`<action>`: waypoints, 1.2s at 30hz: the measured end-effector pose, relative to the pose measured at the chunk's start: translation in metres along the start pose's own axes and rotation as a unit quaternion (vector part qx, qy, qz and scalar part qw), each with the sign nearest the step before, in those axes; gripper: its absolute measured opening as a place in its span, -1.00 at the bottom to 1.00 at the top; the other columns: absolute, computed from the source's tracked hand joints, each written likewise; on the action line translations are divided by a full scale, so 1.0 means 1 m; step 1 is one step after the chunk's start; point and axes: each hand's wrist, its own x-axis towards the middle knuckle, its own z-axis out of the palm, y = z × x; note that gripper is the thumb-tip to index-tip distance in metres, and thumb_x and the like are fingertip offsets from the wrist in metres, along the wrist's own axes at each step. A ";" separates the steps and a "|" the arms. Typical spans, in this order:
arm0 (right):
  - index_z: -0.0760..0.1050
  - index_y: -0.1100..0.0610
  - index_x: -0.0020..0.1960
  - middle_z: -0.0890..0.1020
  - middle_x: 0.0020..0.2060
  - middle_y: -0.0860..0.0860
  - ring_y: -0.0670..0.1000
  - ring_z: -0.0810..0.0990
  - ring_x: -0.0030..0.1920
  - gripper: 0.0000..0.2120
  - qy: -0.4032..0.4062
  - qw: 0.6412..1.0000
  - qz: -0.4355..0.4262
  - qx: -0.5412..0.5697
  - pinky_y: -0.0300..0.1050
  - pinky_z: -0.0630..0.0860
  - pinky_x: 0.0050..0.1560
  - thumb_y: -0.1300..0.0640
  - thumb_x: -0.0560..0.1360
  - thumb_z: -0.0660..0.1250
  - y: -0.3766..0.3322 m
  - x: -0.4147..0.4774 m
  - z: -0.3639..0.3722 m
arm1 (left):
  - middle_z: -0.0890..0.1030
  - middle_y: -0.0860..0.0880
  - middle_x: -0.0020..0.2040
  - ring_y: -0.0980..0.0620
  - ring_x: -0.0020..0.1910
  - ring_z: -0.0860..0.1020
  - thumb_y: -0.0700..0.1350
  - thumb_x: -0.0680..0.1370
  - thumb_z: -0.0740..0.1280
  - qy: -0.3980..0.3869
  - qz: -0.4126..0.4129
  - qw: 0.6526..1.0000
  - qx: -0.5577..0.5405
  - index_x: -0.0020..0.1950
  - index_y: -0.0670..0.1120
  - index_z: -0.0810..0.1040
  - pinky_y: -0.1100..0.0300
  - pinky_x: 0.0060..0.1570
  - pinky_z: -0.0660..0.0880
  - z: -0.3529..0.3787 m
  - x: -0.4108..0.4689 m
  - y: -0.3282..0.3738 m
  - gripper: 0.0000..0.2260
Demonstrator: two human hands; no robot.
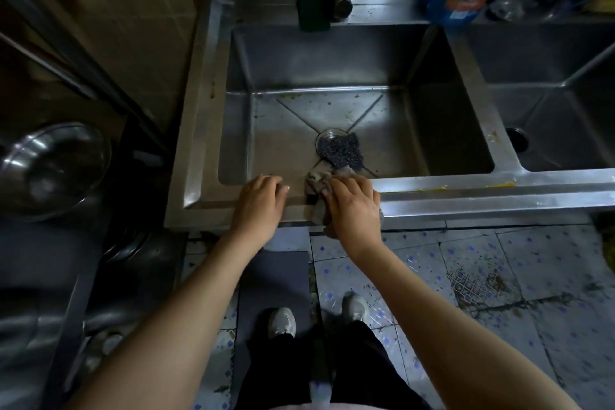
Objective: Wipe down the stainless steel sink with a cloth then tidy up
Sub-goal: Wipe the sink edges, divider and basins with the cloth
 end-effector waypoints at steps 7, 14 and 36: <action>0.61 0.14 0.03 0.67 -0.05 0.04 0.19 0.59 0.00 -0.66 0.059 0.995 -0.032 0.076 0.06 0.50 -0.06 0.00 0.49 0.14 0.044 0.012 -0.017 | 0.51 -0.13 0.22 -0.08 0.26 0.41 -0.09 0.60 0.16 0.026 -0.021 0.999 -0.015 0.24 -0.18 0.47 0.11 0.23 0.31 0.021 0.005 0.034 -0.72; 0.63 0.09 0.03 0.68 -0.02 -0.01 0.11 0.61 0.05 -0.66 0.030 0.994 -0.075 0.070 -0.04 0.52 -0.03 -0.04 0.49 0.16 0.071 0.008 -0.015 | 0.47 -0.18 0.28 -0.11 0.36 0.33 -0.15 0.61 0.16 0.015 -0.021 1.000 -0.006 0.26 -0.22 0.46 0.09 0.31 0.23 0.031 0.008 0.057 -0.73; 0.47 -0.02 0.30 0.55 0.24 0.06 0.13 0.44 0.31 -0.48 -0.150 0.984 -0.047 -0.090 0.12 0.34 0.28 -0.14 0.50 -0.06 0.064 0.022 -0.014 | 0.58 -0.13 0.18 -0.09 0.27 0.47 -0.02 0.57 -0.02 0.040 0.068 0.992 0.103 0.21 -0.13 0.52 0.04 0.34 0.26 0.050 0.017 0.043 -0.59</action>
